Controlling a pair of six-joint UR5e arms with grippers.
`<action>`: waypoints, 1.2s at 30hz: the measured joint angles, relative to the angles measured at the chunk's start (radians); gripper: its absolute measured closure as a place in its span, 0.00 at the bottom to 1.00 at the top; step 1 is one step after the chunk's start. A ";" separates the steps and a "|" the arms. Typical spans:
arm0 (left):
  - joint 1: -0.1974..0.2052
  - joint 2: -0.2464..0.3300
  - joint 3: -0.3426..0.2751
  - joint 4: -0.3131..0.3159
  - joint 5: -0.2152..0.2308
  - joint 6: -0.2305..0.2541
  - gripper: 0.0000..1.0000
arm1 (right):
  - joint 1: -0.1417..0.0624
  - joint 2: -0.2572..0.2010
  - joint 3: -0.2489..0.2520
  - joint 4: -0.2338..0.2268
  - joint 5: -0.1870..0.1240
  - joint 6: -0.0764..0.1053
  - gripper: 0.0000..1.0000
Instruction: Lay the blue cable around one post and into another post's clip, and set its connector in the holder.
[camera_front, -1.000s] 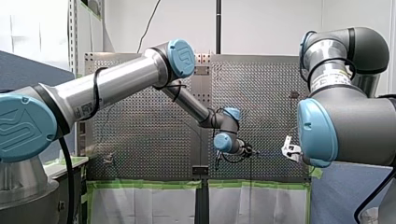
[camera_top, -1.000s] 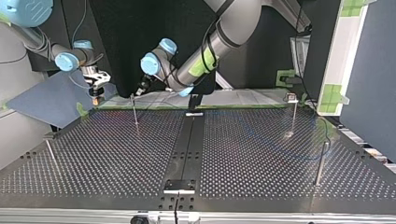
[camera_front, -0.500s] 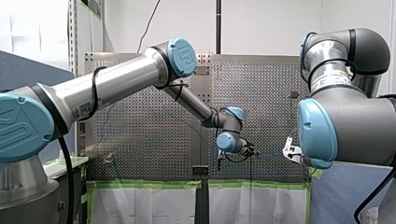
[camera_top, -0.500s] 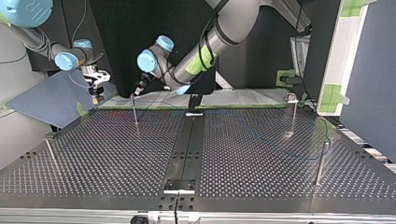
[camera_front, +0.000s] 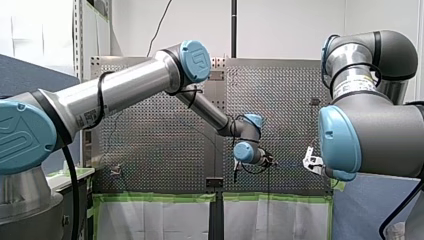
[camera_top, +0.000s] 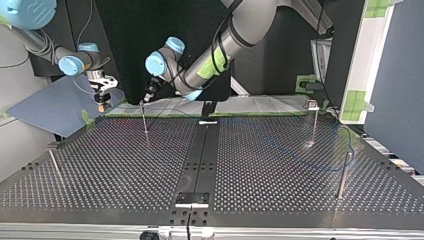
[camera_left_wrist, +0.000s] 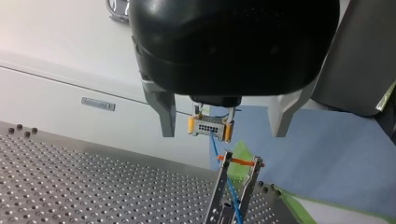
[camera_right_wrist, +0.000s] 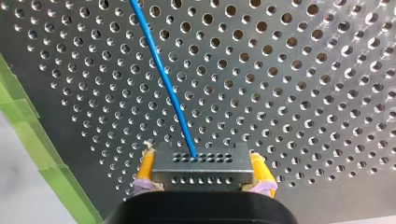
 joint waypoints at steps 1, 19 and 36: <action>0.000 0.000 0.000 0.000 -0.001 -0.001 0.02 | 0.000 0.000 0.000 0.000 0.000 0.000 1.00; -0.002 0.000 0.000 -0.012 -0.081 -0.048 0.02 | 0.001 0.001 0.000 0.000 0.000 0.000 1.00; 0.001 0.000 0.000 -0.013 -0.078 -0.055 0.02 | 0.004 0.002 0.000 0.000 0.000 0.000 1.00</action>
